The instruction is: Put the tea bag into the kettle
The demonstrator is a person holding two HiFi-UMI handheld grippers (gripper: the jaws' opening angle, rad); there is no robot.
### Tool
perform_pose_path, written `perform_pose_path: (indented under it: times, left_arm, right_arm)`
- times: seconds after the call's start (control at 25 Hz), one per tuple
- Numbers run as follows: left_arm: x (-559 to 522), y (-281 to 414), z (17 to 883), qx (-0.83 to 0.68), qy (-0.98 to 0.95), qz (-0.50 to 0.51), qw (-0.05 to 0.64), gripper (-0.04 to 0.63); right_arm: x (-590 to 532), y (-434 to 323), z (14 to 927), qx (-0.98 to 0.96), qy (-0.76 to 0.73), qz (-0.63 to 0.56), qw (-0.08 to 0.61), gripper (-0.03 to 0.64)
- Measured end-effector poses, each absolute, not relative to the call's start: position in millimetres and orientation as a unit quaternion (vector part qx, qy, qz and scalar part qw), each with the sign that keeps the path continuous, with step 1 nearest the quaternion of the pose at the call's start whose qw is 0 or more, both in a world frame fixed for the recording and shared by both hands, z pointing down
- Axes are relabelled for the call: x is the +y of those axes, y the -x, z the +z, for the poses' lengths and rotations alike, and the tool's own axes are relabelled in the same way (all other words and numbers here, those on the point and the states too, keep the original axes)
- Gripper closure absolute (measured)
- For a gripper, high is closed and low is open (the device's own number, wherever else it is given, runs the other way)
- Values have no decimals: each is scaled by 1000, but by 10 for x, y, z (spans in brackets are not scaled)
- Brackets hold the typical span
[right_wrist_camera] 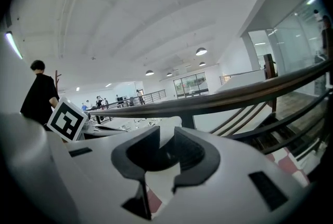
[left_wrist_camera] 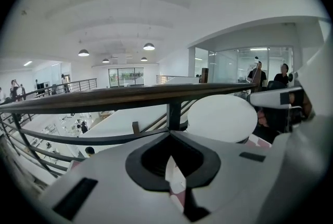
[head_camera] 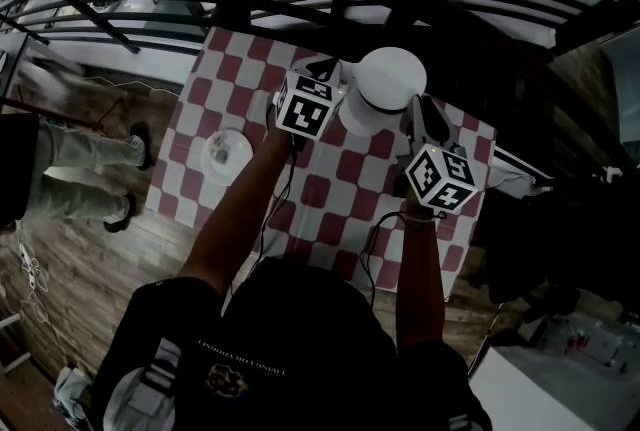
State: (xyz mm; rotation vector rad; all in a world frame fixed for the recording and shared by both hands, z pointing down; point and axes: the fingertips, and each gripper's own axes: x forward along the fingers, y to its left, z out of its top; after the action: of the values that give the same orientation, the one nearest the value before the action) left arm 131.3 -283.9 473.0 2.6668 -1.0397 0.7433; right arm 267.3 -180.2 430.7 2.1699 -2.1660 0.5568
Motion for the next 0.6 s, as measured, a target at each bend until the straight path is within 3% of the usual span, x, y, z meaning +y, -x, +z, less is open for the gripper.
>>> perform_pose_path:
  times: [0.36, 0.6]
  left_arm:
    - [-2833, -1326, 4703, -353, -899, 246, 79, 597]
    - [-2824, -1345, 4690, -358, -896, 250, 76, 597]
  right_arm:
    - [-1806, -2623, 4317, -694, -682, 228, -45, 531]
    - [-1927, -2339, 3808, -733, -660, 157, -50, 531]
